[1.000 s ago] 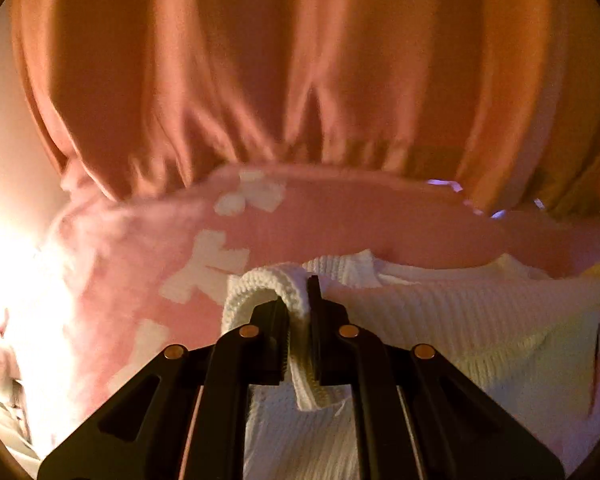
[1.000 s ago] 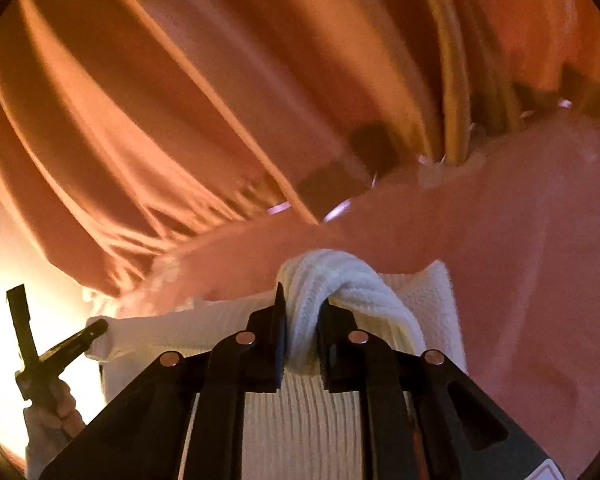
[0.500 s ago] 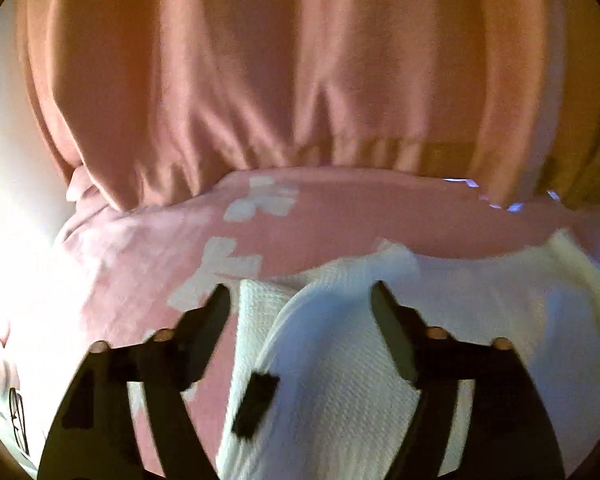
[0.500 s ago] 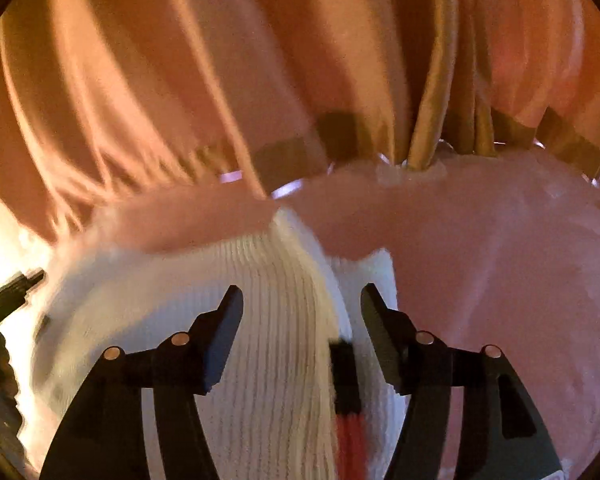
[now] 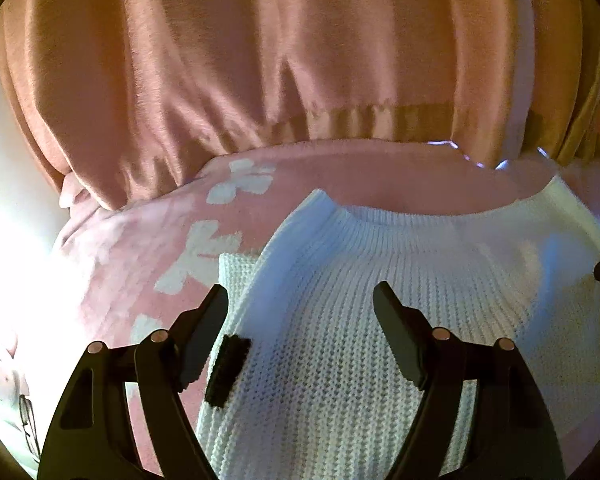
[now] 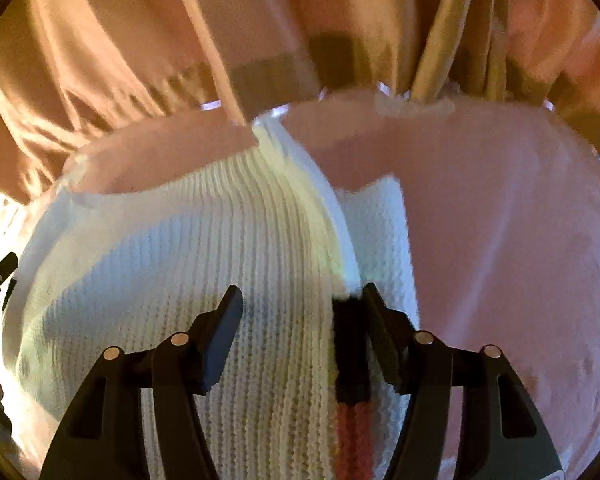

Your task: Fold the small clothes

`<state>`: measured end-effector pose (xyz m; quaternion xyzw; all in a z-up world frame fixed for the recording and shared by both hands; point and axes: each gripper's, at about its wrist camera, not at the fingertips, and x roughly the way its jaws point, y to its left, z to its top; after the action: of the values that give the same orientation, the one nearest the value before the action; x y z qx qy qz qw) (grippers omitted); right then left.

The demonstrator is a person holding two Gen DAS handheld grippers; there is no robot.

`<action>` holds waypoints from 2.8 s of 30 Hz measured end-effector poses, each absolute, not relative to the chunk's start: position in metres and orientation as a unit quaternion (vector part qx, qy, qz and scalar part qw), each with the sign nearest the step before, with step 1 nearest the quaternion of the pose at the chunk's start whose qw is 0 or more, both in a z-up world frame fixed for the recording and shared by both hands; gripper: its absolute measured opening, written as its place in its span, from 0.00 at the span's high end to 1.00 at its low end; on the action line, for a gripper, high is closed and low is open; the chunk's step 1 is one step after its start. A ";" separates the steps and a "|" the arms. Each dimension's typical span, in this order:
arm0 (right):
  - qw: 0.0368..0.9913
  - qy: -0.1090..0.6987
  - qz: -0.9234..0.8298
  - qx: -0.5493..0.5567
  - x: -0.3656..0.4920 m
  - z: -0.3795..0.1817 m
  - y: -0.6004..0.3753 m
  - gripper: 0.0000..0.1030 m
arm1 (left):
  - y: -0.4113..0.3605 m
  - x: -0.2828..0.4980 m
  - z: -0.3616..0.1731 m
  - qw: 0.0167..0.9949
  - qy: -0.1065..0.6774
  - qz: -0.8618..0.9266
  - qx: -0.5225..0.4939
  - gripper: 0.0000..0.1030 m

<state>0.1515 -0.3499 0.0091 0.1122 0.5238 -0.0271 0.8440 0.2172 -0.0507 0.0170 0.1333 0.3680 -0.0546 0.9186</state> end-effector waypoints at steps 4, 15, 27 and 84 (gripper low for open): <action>0.851 0.510 -0.017 0.121 0.148 0.024 -0.345 0.92 | -0.046 0.222 0.014 0.916 0.381 -0.049 0.119 0.29; 0.829 0.541 -0.040 0.139 0.146 0.011 -0.371 0.87 | -0.043 0.231 0.002 0.904 0.409 -0.041 0.115 0.29; 0.843 0.522 -0.027 0.125 0.167 0.002 -0.352 0.59 | -0.024 0.265 -0.030 0.881 0.471 -0.033 0.035 0.20; 0.846 0.521 0.005 0.111 0.130 0.036 -0.321 0.94 | -0.060 0.221 -0.026 0.885 0.445 -0.064 0.125 0.57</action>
<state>0.1303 -0.3210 0.0358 0.1108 0.5207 0.0053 0.8465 0.2207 -0.0600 -0.0264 0.1250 0.4446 -0.0642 0.8846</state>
